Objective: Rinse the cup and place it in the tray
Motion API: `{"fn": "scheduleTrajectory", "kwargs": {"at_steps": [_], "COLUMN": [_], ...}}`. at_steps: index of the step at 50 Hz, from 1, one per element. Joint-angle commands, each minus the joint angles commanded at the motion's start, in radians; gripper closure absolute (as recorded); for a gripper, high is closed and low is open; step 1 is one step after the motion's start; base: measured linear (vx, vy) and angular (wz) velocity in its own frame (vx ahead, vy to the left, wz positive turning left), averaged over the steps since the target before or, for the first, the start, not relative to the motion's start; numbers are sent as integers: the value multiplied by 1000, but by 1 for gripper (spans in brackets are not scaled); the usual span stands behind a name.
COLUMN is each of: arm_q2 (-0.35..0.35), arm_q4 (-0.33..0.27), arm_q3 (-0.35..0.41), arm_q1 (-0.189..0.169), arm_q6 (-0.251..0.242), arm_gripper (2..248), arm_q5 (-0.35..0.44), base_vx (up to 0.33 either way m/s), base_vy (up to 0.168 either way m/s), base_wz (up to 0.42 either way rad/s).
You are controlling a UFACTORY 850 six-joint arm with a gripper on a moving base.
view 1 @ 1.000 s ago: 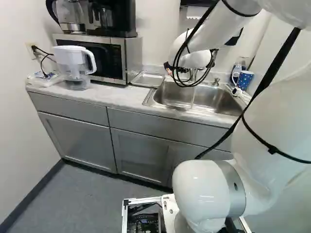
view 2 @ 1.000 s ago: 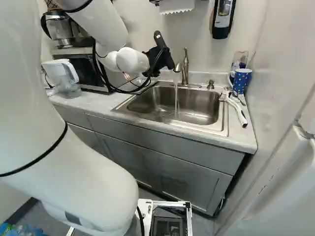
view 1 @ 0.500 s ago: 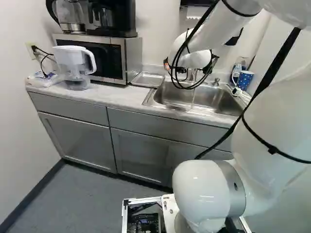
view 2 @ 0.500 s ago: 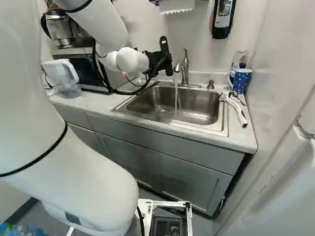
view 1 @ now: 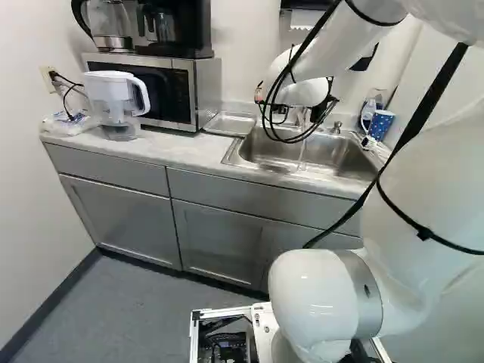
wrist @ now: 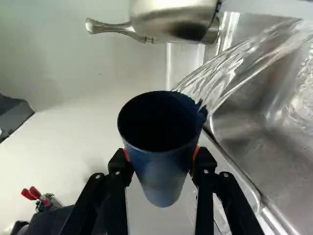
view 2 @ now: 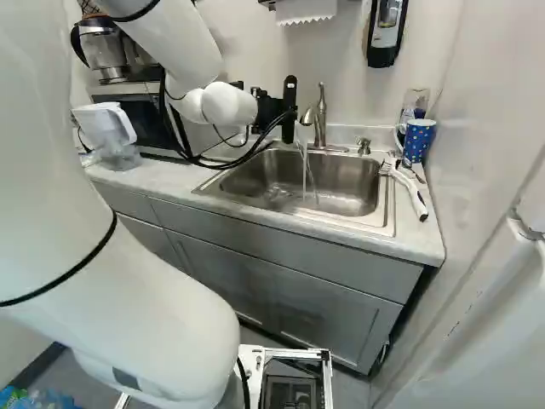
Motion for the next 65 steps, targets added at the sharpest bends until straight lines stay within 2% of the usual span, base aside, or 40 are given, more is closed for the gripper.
{"fn": "scheduleTrajectory", "kwargs": {"at_steps": [8, 65], "arm_q2": [0, 0], "arm_q4": [0, 0], "arm_q3": [0, 0], "arm_q1": [0, 0], "arm_q6": [84, 84], "arm_gripper": [125, 125], "arm_q5": [0, 0], "base_vx": [0, 0], "base_vy": [0, 0], "base_wz": [0, 0]}}
